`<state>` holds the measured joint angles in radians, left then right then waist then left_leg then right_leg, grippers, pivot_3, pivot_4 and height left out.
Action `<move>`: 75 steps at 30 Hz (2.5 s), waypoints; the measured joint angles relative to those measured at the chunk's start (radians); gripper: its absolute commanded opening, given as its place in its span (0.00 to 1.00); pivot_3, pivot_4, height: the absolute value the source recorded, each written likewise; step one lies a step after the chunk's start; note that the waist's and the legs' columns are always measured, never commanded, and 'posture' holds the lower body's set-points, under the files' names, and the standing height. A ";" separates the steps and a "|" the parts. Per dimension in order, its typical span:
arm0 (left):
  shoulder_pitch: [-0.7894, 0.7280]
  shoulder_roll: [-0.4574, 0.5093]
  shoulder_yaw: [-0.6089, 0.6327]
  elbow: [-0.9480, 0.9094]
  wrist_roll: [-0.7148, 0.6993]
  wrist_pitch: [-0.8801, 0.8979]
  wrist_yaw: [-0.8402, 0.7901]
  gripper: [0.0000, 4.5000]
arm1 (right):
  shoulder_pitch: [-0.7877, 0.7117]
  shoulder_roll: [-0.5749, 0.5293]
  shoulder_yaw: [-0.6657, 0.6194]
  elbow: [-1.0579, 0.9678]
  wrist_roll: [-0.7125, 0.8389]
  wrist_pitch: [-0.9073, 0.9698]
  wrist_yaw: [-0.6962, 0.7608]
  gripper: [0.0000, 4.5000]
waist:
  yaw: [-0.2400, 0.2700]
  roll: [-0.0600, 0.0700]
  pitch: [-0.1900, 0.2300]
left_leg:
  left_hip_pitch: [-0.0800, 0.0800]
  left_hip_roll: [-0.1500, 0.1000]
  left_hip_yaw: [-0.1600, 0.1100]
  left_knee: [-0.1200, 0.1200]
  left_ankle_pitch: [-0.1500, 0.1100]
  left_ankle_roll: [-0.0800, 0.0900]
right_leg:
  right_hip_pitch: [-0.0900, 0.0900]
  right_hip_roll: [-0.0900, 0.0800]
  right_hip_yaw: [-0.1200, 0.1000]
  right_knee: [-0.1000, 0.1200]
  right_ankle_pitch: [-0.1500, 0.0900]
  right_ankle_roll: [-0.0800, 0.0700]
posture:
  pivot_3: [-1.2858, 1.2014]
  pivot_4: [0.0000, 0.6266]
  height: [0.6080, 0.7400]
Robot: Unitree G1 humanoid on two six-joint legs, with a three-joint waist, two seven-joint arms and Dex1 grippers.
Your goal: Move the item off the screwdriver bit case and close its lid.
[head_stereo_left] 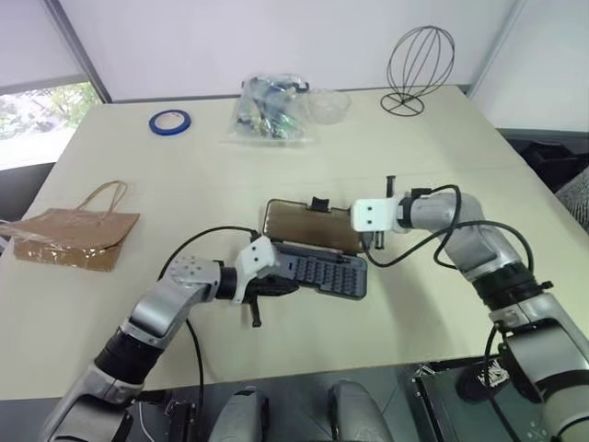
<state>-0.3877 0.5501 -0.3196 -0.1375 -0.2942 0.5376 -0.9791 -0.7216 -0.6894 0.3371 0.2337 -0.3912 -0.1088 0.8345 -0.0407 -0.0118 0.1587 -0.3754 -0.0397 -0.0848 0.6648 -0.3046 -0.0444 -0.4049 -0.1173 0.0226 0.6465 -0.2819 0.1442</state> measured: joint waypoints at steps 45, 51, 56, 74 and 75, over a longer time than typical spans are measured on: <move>-0.075 -0.003 0.438 -0.013 -0.329 0.229 0.164 0.00 | 0.116 0.015 -0.025 -0.167 -0.116 -0.086 -0.128 0.01 | 0.000 0.000 0.001 | 0.000 0.000 0.000 -0.002 0.001 -0.001 | -0.001 0.000 0.000 -0.001 0.000 0.000 | 0.52 0.24 1.00; -0.200 -0.014 0.529 0.136 -0.344 0.237 0.255 0.00 | 0.116 0.018 -0.025 -0.172 -0.118 -0.093 -0.128 0.01 | 0.000 -0.002 0.001 | 0.000 0.000 0.000 -0.002 0.001 -0.001 | -0.001 0.000 0.000 -0.001 0.000 0.000 | 0.52 0.24 1.00; -0.213 -0.007 0.486 0.260 -0.291 0.186 0.216 0.00 | 0.118 0.017 -0.025 -0.194 -0.132 -0.093 -0.127 0.01 | -0.001 -0.002 0.001 | 0.000 0.000 0.000 -0.002 0.001 -0.002 | -0.001 0.000 0.000 -0.001 0.000 0.000 | 0.52 0.24 1.00; -0.374 -0.116 0.330 0.829 -0.045 -0.140 0.021 0.00 | 0.134 0.021 -0.025 -0.255 -0.169 -0.092 -0.137 0.01 | -0.002 -0.002 0.001 | -0.001 -0.001 0.001 -0.002 0.001 -0.002 | -0.002 0.000 -0.001 0.000 0.000 0.000 | 0.52 0.24 1.00; -0.380 -0.121 0.325 0.843 -0.039 -0.152 0.011 0.00 | 0.134 0.021 -0.025 -0.255 -0.172 -0.092 -0.137 0.01 | -0.001 -0.002 0.001 | -0.001 -0.001 0.001 -0.002 0.001 -0.002 | -0.002 0.000 -0.001 0.000 0.000 0.000 | 0.52 0.24 1.00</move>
<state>-0.7676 0.4289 0.0053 0.7054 -0.3332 0.3859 -0.9680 -0.5878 -0.6685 0.3116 -0.0210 -0.5627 -0.2011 0.6977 -0.0419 -0.0136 0.1600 -0.3762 -0.0407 -0.0835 0.6629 -0.3037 -0.0461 -0.4064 -0.1173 0.0215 0.6462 -0.2819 0.1444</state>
